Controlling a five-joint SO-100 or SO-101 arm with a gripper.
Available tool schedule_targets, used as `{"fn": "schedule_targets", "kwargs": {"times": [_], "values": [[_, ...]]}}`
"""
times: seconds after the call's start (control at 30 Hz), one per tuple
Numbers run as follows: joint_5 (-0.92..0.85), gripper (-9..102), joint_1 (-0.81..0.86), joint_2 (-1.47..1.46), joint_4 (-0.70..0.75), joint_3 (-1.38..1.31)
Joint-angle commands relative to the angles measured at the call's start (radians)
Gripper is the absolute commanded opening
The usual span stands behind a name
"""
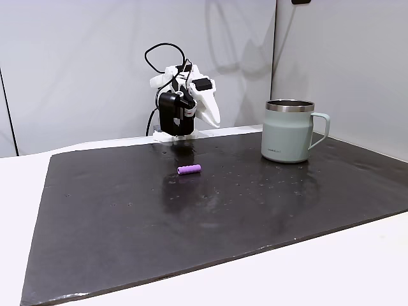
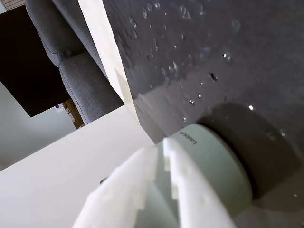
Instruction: Grasp a pengrip and put it in the cup.
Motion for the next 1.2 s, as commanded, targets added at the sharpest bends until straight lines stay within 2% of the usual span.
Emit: {"fn": "schedule_targets", "kwargs": {"times": [0.0,0.5,0.73,1.17], "values": [[-0.023,0,-0.012,0.011,-0.037,0.055],[-0.044,0,0.008,0.011,-0.058,0.009],[-0.087,0,0.005,-0.023,0.095,-0.305],[-0.120,0,0.058,-0.598,0.325,-0.991]]}}
